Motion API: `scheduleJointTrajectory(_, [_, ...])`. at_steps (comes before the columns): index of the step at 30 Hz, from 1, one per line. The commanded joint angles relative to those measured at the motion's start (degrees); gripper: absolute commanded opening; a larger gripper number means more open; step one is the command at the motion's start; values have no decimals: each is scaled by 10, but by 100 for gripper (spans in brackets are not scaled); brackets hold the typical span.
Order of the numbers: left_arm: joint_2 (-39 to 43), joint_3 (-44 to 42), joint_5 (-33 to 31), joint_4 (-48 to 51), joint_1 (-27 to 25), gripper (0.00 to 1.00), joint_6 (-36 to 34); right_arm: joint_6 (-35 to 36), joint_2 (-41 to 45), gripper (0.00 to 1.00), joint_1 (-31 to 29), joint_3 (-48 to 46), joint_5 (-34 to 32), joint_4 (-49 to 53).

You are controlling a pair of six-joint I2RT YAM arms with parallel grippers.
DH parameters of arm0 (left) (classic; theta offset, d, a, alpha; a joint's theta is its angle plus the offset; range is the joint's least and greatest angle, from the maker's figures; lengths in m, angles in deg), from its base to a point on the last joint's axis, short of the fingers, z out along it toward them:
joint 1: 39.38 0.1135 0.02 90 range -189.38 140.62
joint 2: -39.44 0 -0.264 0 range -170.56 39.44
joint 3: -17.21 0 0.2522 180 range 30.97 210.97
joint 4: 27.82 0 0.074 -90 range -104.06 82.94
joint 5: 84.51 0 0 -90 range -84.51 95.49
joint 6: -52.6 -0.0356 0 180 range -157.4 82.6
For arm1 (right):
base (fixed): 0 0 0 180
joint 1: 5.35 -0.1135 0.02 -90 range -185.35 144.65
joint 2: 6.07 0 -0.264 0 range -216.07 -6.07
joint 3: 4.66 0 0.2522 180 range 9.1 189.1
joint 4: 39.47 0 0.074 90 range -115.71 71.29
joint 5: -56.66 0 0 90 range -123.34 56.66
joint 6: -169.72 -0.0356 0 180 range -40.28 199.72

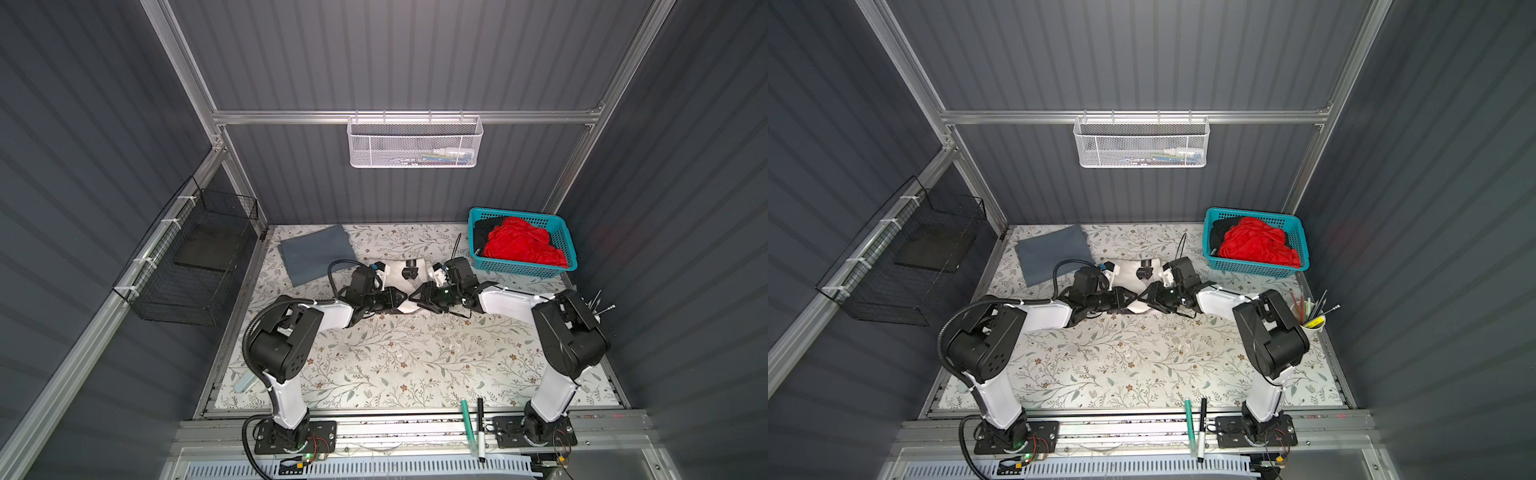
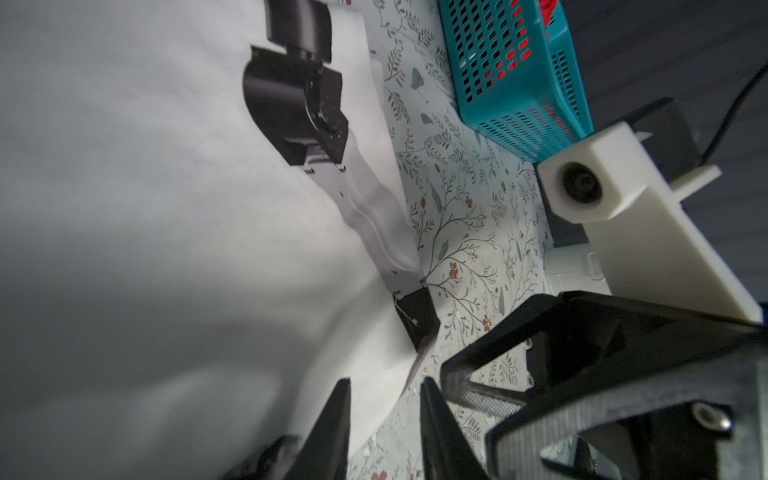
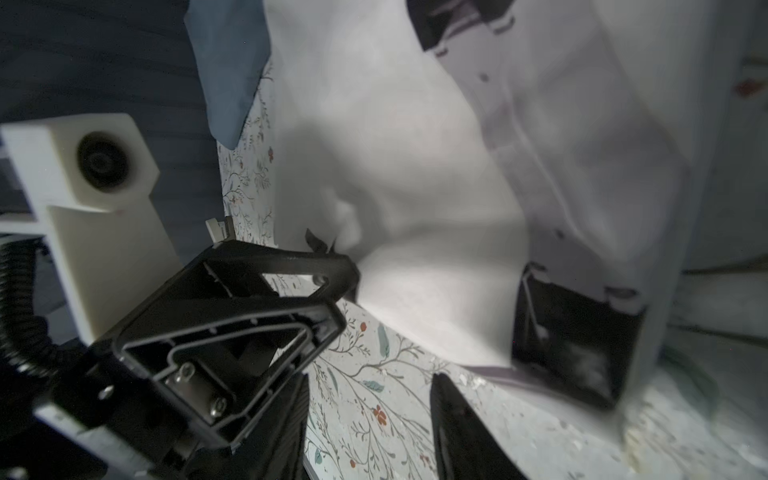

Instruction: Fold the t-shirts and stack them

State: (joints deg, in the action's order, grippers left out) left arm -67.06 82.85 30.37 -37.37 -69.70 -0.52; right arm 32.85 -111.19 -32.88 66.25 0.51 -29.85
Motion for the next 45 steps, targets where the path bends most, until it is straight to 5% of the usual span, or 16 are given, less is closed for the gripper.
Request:
scheduleJointTrajectory(1, [-6, 2, -66, 33, 3, 29, 18, -19, 0, 50, 3, -34, -26, 2])
scheduleJointTrajectory(8, [29, -46, -98, 53, 6, 32, 12, -10, 20, 50, 26, -86, -51, 32])
scheduleJointTrajectory(12, [115, -75, -91, 91, 29, 34, -15, 7, 47, 50, 38, -101, -62, 61])
scheduleJointTrajectory(16, [205, -62, -102, 206, 77, 44, -63, 43, 94, 51, 39, -93, -91, 121])
scheduleJointTrajectory(19, [224, -32, -97, 278, 119, 63, -100, 70, 124, 53, 35, -68, -105, 155])
scheduleJointTrajectory(22, [198, 2, -32, 306, 147, 75, -129, 105, 130, 55, 21, -13, -117, 179])
scheduleJointTrajectory(26, [144, 39, -12, 310, 176, 76, -126, 131, 88, 57, 5, 71, -119, 190])
scheduleJointTrajectory(35, [37, 102, 79, 311, 241, 78, -87, 152, -79, 83, -11, 254, -117, 215])
scheduleJointTrajectory(45, [-23, 122, 113, 331, 241, 81, -117, 143, -139, 94, -10, 272, -139, 226])
